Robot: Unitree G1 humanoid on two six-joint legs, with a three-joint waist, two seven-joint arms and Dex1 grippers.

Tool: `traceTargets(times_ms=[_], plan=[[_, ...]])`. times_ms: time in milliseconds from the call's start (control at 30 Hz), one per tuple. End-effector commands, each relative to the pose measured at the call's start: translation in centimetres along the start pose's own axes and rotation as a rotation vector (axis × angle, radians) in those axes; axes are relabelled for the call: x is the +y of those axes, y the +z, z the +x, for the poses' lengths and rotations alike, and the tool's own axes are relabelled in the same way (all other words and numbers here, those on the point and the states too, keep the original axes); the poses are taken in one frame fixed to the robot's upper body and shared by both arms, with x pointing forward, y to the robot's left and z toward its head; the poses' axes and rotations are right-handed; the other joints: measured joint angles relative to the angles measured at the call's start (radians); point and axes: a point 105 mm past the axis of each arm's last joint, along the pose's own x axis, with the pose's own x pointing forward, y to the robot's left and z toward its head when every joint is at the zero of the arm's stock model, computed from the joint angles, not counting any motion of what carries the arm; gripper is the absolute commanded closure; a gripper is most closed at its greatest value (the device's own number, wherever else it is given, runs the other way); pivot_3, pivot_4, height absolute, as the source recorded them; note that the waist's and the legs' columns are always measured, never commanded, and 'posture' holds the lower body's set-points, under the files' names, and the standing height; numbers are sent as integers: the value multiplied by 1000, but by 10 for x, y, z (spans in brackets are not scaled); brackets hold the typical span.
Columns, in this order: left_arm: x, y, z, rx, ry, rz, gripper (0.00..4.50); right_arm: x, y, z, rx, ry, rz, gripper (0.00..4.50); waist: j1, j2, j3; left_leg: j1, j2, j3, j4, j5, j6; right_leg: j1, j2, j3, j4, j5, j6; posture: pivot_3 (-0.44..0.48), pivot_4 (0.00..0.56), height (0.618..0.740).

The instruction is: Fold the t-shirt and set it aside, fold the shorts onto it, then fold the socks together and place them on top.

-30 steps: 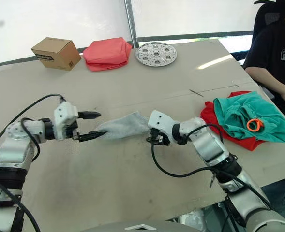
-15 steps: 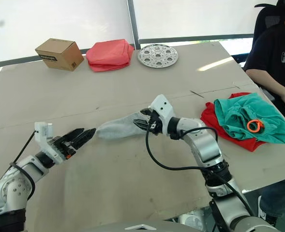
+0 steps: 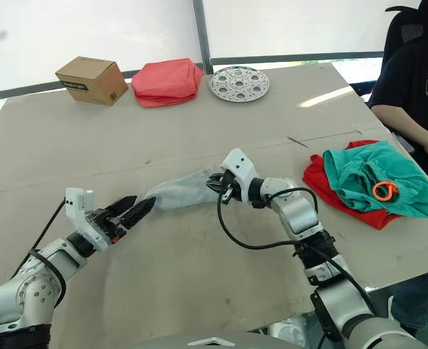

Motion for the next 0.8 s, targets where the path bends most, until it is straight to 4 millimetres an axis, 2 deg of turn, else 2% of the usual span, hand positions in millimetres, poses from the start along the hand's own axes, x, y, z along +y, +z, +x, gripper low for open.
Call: traceTargets(times_ms=[33, 167, 267, 400, 533, 567, 733, 767, 800], plan=[[-3, 8, 2, -22, -28, 38, 0, -5, 11, -8, -36, -57, 68, 1897, 0, 0, 0, 0, 0, 0, 0, 0, 0, 0, 0, 0, 0, 0, 0, 0, 150, 740], [-3, 10, 4, -29, -44, 40, 0, -14, -10, -5, 54, -151, 180, 29, 0, 0, 0, 0, 0, 0, 0, 0, 0, 0, 0, 0, 0, 0, 0, 0, 150, 740], [-3, 12, 4, -32, -55, 48, 0, -14, -21, 4, 104, -176, 223, 29, -2, 0, 0, 0, 0, 1, 0, 0, 0, 0, 0, 0, 0, 0, 0, 0, 150, 740], [-2, 14, 4, -36, -53, 54, 0, -12, -32, 10, 159, -183, 195, 29, -4, 0, -1, 1, 0, 1, 0, 0, 0, 0, 0, 1, 0, 0, 0, 0, 150, 740], [-4, 13, 3, -37, -56, 64, 0, -18, -50, 2, 238, -220, 44, 1197, -4, 0, -2, 1, 0, 2, 0, 0, 0, 0, 0, 1, 0, 0, 0, 0, 150, 740], [-5, 13, 3, -37, -57, 66, 0, -20, -52, -3, 247, -226, 14, 1805, -4, 0, -2, 1, 0, 2, 0, 0, 0, 0, 0, 1, 0, 0, 0, 0, 150, 740], [-8, 11, 4, -40, -61, 69, 0, -39, -48, -46, 270, -311, -154, 3926, 16, 1, -3, 0, -1, 0, 0, 0, 0, 1, -1, 0, -1, 0, 0, 0, 150, 740], [-8, 11, 5, -40, -63, 69, 0, -42, -45, -57, 269, -329, -171, 4458, 17, 1, -3, 0, -2, 0, 1, 0, 0, 2, -1, 0, -1, 0, 0, 0, 150, 740], [-9, 10, 5, -40, -64, 69, 0, -45, -43, -65, 271, -350, -182, 4458, 17, 1, -3, 0, -2, 0, 1, 0, 0, 2, -1, 0, -1, 0, 0, 0, 150, 740]])
